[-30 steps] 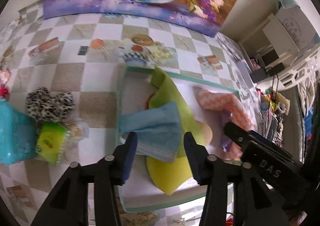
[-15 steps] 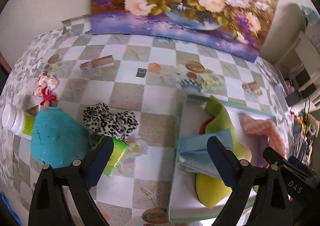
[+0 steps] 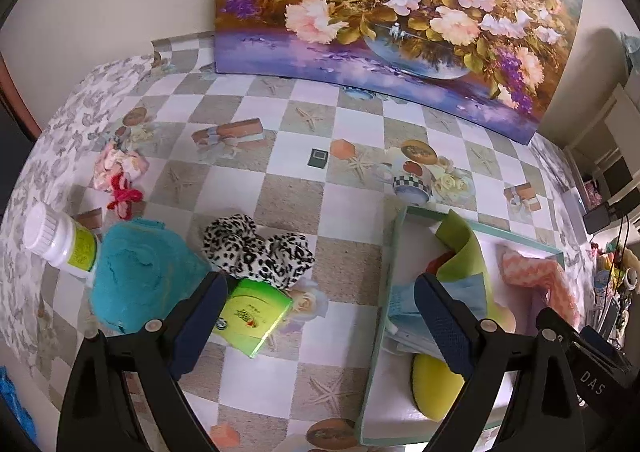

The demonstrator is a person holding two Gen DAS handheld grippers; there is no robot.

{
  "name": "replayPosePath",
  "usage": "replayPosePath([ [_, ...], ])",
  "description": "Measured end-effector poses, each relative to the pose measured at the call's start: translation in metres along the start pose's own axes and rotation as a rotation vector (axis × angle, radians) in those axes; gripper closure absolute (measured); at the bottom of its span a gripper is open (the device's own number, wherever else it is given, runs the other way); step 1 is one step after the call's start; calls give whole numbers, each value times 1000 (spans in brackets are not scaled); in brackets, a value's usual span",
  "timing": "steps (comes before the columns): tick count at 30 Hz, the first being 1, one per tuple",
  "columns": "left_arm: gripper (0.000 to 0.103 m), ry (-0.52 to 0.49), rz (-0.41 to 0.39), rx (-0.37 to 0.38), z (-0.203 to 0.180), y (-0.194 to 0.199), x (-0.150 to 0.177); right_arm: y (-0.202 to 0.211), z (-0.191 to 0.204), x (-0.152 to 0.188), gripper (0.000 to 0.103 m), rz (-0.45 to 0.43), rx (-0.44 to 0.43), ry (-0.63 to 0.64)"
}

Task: Organize soft objects
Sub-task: 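Move both tools away from the tray toward the leopard scrunchie and pink cloth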

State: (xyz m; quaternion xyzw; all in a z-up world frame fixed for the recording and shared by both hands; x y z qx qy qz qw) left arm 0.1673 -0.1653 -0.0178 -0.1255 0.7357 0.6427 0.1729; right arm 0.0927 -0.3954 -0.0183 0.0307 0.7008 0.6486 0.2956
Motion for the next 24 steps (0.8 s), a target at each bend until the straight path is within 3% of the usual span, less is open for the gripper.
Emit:
replayPosePath([
  [10, 8, -38, -16, -49, 27, 21, -10, 2, 33, 6, 0, -6, 8, 91],
  [15, 8, 22, -25, -61, 57, 28, -15, 5, 64, 13, 0, 3, -58, 142],
  [24, 8, 123, -8, -96, 111, 27, -14, 11, 93, 18, 0, -10, -62, 181],
])
Point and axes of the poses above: each gripper's, at about its wrist camera, not at the fingertips, and y roughly against the way its jaws point, z to its left, x to its underside, the point moved 7 cm from there along -y, roughly the way its jaws point, and after that the axes turned 1 degree about z, right-handed, at the moved point
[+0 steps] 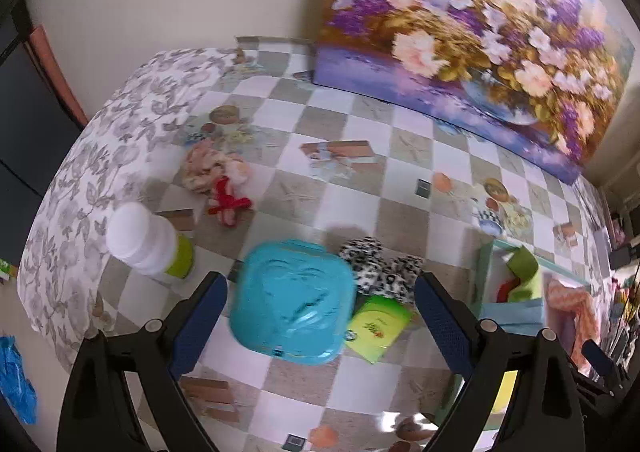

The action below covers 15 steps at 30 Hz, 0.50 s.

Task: Organize soft objects
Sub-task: 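Move both tools away from the tray toward the leopard scrunchie and pink cloth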

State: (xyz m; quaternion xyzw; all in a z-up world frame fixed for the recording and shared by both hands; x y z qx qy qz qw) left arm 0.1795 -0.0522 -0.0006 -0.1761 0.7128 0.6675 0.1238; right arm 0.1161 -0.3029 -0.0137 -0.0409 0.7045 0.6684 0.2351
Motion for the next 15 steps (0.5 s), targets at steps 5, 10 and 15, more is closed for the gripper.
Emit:
replayPosePath([
  [5, 8, 50, -4, 5, 26, 3, -4, -1, 14, 1, 0, 3, -4, 20],
  [10, 8, 85, -8, 7, 50, 6, -6, -2, 32, 2, 0, 5, -15, 40],
  [15, 8, 122, -3, 6, 77, 4, -7, -5, 51, 3, 0, 12, -29, 51],
])
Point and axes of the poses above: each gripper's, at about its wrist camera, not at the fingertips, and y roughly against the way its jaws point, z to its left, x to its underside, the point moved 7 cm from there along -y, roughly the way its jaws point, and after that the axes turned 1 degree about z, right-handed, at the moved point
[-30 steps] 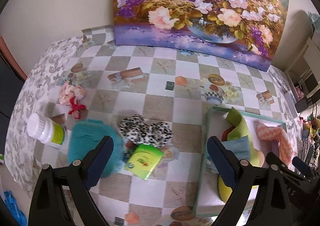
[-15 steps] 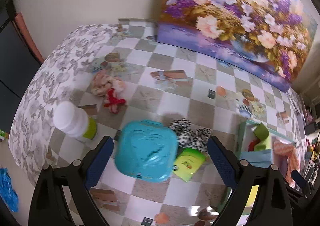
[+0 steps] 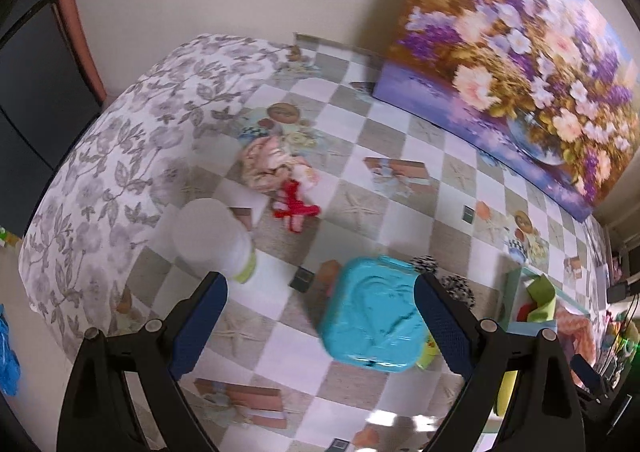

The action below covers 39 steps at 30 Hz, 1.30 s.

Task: Organize soft objects
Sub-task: 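Move both tools away from the tray toward the leopard scrunchie and pink cloth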

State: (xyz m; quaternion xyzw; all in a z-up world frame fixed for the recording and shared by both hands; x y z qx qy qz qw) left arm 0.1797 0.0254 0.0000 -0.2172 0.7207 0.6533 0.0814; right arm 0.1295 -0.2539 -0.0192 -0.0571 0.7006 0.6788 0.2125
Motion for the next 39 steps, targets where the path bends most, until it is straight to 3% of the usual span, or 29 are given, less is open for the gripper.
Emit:
replayPosePath([
  [11, 8, 65, 11, 5, 47, -8, -11, -7, 34, -4, 0, -1, -19, 36],
  [22, 8, 46, 25, 21, 53, -21, -29, -10, 56, -24, 0, -4, -88, 33],
  [28, 8, 78, 39, 59, 55, -30, -33, -10, 74, -39, 0, -40, -183, 31],
  [31, 8, 79, 30, 65, 54, -30, -36, -13, 82, -42, 0, -49, -180, 58],
  [39, 8, 81, 18, 70, 56, -32, -41, -37, 93, -37, 0, 42, -187, 93],
])
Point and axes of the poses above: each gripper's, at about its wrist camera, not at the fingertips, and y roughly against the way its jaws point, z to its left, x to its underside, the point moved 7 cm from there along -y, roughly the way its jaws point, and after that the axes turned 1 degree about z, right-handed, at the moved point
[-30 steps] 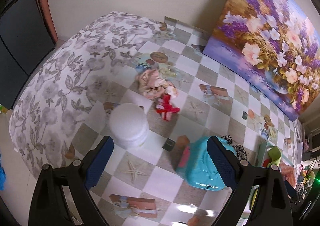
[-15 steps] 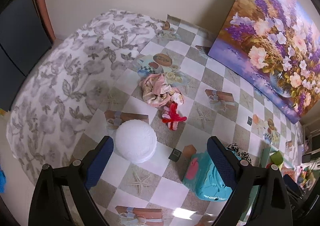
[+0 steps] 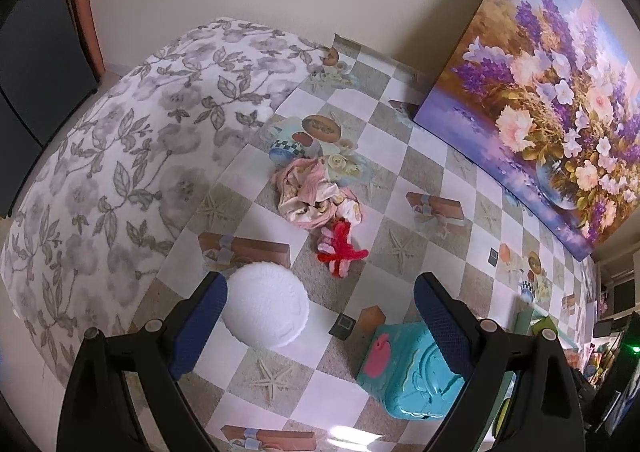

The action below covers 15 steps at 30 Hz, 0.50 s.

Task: Organize soft objects
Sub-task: 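Move both tools away from the tray toward the leopard scrunchie and pink cloth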

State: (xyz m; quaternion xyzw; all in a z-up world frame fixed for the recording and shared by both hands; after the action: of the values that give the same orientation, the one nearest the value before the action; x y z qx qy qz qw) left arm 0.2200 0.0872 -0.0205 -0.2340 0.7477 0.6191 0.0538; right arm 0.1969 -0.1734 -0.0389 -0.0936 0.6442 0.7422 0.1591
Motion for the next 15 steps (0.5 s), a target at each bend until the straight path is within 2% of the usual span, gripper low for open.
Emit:
replayPosePath([
  [8, 8, -28, -12, -5, -1, -4, -8, -12, 3, -3, 0, 9, 2, 23],
  [11, 8, -56, 0, 8, -4, -8, -16, -15, 2, -8, 0, -8, 0, 27],
  [15, 8, -92, 24, 19, -5, -14, -30, -24, -3, -11, 0, 14, 5, 10],
])
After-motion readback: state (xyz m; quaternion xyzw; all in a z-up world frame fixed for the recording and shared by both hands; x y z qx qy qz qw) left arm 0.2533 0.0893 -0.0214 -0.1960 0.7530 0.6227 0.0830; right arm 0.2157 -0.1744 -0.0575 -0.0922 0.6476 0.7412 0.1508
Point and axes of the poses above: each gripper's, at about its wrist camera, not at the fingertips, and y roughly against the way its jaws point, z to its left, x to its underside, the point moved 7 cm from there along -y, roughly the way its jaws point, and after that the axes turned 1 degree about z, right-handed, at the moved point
